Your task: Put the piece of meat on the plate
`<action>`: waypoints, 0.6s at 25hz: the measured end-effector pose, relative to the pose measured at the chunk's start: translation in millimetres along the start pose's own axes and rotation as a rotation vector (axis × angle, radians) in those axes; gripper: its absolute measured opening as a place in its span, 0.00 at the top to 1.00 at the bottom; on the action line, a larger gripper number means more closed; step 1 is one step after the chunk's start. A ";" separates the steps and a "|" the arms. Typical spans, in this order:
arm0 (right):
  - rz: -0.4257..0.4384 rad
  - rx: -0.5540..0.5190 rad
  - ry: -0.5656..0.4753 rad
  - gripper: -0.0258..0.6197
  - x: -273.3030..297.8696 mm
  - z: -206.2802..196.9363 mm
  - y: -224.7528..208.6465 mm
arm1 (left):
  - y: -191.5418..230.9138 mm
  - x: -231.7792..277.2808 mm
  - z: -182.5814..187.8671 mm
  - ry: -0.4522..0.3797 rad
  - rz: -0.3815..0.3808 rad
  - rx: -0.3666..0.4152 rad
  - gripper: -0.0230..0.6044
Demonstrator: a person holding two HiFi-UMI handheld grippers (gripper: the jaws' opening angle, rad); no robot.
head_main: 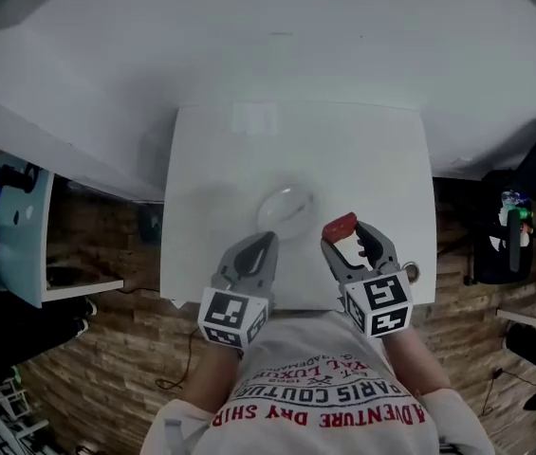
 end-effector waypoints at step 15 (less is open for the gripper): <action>0.079 0.028 0.279 0.54 102.9 -35.4 5.9 | 64.6 13.6 -37.6 0.077 0.095 -0.018 0.95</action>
Point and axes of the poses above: the fingertips, and each gripper's own axes: x forward along the fingers, y to its left, z out of its top, the point moved 5 cm from there along -x, backward along the fingers, and after that the axes turned 13 degrees about z, right-handed, at the moved point
